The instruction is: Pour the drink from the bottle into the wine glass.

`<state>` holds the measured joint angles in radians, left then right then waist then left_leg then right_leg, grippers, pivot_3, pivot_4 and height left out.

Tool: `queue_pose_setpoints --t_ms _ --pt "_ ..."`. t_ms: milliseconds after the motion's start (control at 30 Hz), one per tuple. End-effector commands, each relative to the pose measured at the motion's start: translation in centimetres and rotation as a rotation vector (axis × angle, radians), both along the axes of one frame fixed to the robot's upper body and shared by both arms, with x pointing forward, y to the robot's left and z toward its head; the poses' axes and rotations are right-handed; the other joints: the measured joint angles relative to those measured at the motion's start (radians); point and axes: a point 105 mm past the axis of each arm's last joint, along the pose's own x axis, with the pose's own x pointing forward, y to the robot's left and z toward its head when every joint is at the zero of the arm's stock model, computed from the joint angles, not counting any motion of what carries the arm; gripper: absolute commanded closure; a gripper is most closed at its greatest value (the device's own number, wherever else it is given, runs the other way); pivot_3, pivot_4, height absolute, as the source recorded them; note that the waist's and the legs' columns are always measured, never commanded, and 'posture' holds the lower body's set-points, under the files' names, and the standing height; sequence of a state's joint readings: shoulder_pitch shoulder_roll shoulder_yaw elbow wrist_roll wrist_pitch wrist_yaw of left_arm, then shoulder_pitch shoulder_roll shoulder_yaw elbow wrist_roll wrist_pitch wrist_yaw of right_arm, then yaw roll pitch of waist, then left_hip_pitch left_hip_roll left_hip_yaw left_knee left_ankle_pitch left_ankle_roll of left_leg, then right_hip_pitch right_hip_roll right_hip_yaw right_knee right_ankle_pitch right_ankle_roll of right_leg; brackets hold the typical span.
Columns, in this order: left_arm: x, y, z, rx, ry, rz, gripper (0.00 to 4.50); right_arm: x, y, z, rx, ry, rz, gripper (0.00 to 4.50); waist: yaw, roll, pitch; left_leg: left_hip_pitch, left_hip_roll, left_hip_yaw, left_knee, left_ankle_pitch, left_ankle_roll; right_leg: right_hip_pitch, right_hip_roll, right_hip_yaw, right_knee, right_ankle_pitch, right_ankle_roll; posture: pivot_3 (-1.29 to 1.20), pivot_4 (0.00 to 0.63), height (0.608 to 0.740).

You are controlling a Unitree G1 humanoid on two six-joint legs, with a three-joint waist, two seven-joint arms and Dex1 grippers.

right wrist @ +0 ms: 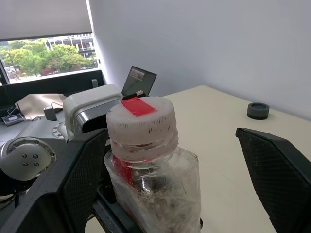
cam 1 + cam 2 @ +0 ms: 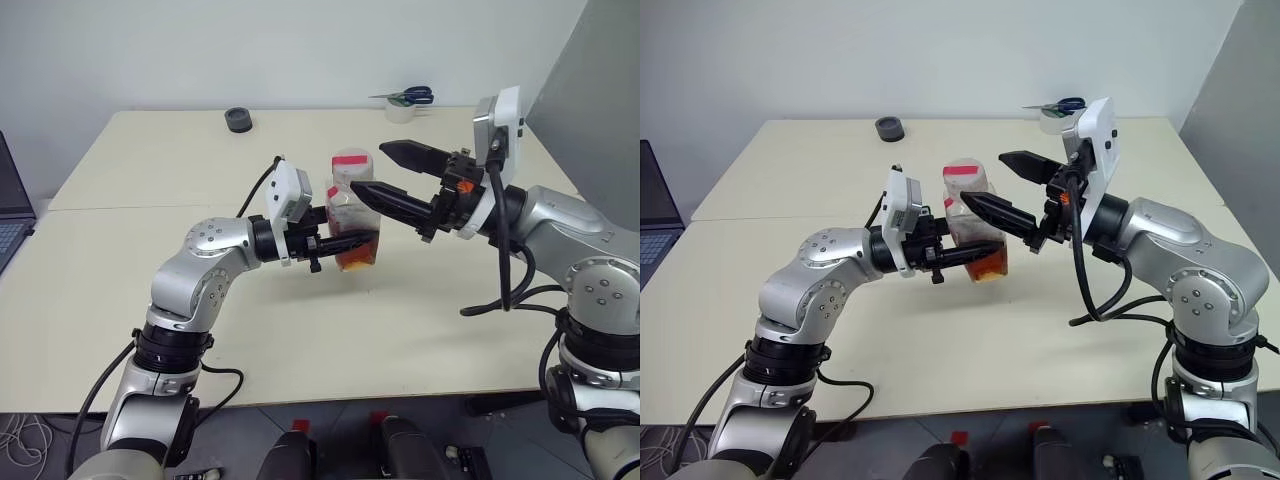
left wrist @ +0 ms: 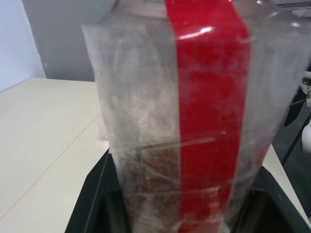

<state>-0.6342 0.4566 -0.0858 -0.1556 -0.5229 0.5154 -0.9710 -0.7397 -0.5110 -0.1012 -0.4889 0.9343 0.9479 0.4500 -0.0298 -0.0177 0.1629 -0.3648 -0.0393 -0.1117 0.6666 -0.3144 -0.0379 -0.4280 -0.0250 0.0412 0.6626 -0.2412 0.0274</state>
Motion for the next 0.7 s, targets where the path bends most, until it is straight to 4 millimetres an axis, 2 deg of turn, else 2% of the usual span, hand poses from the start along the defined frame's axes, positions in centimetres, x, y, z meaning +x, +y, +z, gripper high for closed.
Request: queue_pose_setpoints --t_ms 33,367,700 --pt "-0.4 -0.2 1.5 -0.018 -0.066 -0.014 2.69 -0.8 -0.5 1.1 0.021 -0.047 0.003 0.03 0.000 0.000 0.000 0.000 0.000 0.000 0.000 0.000 0.000 0.000 0.000 0.000 0.000 0.000 0.000 0.00 0.150 0.740" --pt "-0.4 -0.1 1.5 -0.017 -0.066 -0.010 2.69 -1.2 -0.7 1.1 0.019 -0.035 0.028 0.03 0.000 0.000 0.000 0.000 0.000 0.000 0.000 0.000 0.000 0.000 0.000 0.000 0.000 0.000 0.000 0.00 0.150 0.740" --pt "-0.5 -0.2 1.5 -0.015 -0.068 -0.019 2.69 -1.7 1.4 1.6 0.040 -0.041 0.121 0.03 -0.001 0.000 0.000 0.000 0.000 0.000 0.000 0.000 0.000 0.000 0.000 0.000 0.000 0.000 0.000 0.00 0.150 0.740"
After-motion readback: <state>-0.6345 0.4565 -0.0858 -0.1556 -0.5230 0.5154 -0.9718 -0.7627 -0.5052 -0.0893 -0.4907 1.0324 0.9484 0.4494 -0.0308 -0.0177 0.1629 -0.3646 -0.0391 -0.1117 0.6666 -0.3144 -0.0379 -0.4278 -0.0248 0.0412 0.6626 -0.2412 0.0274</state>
